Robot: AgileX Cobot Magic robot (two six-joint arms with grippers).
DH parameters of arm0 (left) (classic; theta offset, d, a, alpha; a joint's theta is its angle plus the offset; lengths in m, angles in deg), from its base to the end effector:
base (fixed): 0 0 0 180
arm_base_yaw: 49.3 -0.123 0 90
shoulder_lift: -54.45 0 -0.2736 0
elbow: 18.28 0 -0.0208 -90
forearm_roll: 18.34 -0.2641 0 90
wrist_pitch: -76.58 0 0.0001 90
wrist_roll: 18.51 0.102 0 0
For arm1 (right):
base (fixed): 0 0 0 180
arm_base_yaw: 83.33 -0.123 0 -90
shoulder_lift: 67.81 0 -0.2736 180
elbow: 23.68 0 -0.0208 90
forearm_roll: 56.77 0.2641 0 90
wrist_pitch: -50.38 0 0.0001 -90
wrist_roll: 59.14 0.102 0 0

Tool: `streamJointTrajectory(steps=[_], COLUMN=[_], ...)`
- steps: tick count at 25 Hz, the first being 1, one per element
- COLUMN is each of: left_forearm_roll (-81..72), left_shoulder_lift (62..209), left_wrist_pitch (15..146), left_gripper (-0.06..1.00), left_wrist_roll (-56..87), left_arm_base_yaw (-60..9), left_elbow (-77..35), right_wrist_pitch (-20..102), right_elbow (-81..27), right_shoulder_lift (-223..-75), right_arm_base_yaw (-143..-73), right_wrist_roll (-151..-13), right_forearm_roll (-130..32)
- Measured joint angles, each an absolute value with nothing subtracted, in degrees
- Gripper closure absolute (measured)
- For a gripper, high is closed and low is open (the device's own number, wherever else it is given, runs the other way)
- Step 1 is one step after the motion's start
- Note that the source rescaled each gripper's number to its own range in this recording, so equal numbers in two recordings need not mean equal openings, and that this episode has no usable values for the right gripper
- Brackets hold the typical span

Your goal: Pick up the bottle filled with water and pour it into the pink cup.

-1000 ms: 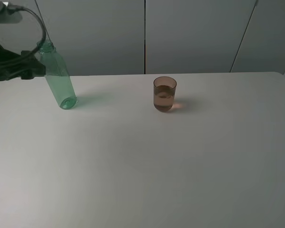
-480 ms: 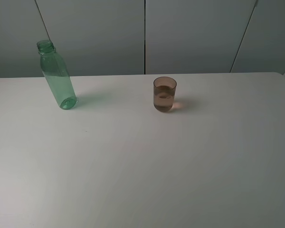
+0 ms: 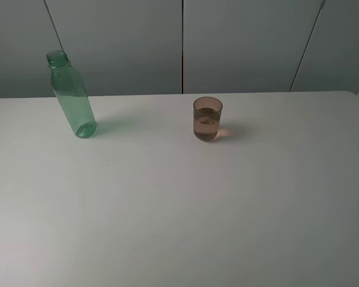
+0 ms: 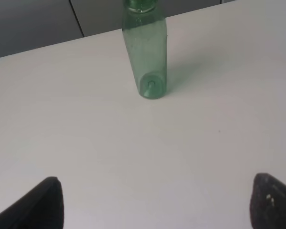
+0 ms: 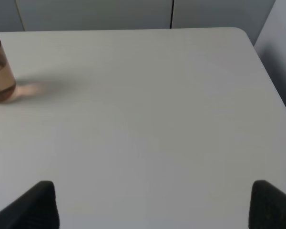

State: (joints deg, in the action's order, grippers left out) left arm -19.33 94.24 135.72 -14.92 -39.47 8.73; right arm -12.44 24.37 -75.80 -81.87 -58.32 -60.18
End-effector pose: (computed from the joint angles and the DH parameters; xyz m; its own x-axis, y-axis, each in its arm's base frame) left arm 0.1055 -0.0167 0.3613 -0.5654 0.1705 -0.8070 0.1998 0.9776 0.0665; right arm 0.0255 -0.0061 0.2766 -0.4828 -0.0006 -0.8757 0.0656 0.9972 -0.0368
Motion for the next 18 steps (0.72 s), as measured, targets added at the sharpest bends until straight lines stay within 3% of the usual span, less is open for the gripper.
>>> streamJointTrajectory(steps=[9,18], left_forearm_roll=[-19.7,-19.6], left_shoulder_lift=[86.1,69.4], left_wrist_pitch=[139.5,139.9], left_gripper=[-0.05,-0.05], left_wrist_roll=[-15.0,-16.3], left_arm_base_yaw=[-39.5,-39.5], left_elbow=[9.6,21.2], right_wrist_pitch=[-12.4,-12.4], right_elbow=[24.4,24.4], right_shoulder_lift=[-75.8,-75.8], right_arm_base_yaw=[-81.9,-81.9], right_wrist_roll=[-58.3,-59.1], right_forearm_roll=[-60.2,-60.1])
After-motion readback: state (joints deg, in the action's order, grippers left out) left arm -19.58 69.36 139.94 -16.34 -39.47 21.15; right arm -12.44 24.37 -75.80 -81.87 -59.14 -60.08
